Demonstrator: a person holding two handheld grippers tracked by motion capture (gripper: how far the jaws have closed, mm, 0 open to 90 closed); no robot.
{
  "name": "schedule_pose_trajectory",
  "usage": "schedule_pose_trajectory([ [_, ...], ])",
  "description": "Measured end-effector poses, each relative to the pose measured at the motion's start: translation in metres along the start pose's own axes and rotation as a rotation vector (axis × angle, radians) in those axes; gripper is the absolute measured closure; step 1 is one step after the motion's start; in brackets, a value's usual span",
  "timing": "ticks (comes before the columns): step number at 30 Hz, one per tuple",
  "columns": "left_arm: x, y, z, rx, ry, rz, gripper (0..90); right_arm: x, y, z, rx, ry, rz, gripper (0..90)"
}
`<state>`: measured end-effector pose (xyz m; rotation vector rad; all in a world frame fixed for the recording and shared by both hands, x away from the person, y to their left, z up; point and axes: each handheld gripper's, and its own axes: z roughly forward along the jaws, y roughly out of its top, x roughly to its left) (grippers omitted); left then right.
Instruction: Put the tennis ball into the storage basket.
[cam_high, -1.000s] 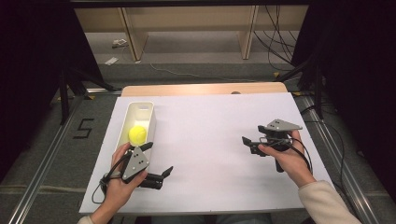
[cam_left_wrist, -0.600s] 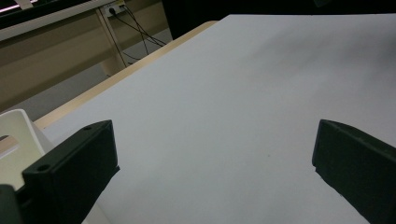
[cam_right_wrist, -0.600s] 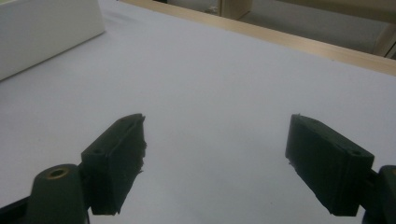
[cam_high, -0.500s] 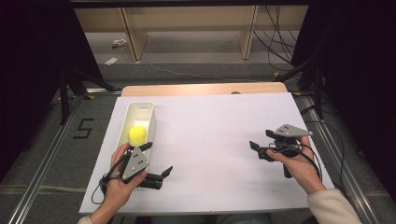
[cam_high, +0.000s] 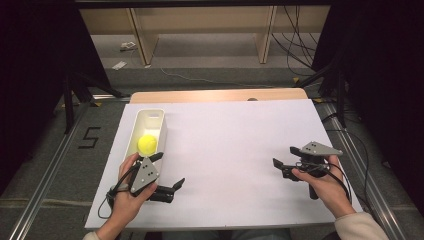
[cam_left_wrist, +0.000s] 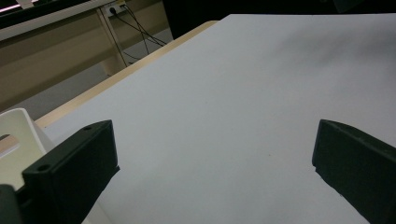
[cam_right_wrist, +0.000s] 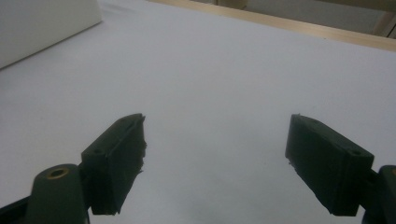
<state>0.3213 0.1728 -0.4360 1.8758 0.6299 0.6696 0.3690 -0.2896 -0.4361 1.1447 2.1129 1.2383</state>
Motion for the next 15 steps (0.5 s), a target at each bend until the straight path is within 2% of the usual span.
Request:
schedule_pose_trajectory([
  [15,-0.0006,-0.0001,0.0007,0.002,-0.008,0.005,0.0,0.0001,-0.0032,-0.0044,-0.014,0.011,-0.004,20.2],
])
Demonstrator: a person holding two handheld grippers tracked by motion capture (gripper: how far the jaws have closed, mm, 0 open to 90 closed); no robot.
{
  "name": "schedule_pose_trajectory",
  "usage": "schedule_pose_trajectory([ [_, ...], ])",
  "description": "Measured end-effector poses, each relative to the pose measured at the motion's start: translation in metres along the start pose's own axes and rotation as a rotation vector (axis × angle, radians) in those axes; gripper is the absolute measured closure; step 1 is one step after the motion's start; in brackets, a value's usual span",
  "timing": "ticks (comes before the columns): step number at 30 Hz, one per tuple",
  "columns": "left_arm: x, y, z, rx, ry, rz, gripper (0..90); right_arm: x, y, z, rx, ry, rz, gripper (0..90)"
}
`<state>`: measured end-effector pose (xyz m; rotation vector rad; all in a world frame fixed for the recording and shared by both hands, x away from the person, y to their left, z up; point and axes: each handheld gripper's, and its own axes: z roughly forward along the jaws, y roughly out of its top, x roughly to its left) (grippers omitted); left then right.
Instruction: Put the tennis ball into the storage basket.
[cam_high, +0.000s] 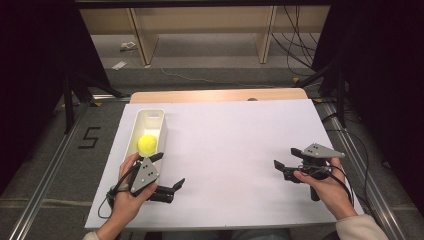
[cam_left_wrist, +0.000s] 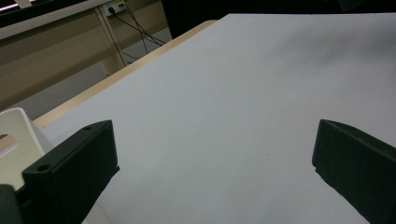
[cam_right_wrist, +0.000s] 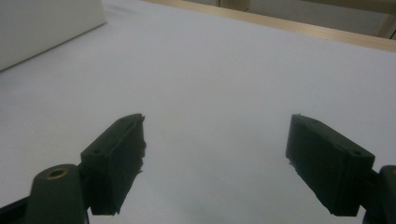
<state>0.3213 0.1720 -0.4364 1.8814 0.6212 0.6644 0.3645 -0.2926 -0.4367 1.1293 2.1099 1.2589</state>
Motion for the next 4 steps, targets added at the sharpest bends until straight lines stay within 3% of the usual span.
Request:
schedule_pose_trajectory([
  [4,-0.0006,0.0,0.0009,0.005,-0.004,0.002,0.0,0.0,0.0,0.0,-0.003,0.001,0.004,20.2],
])
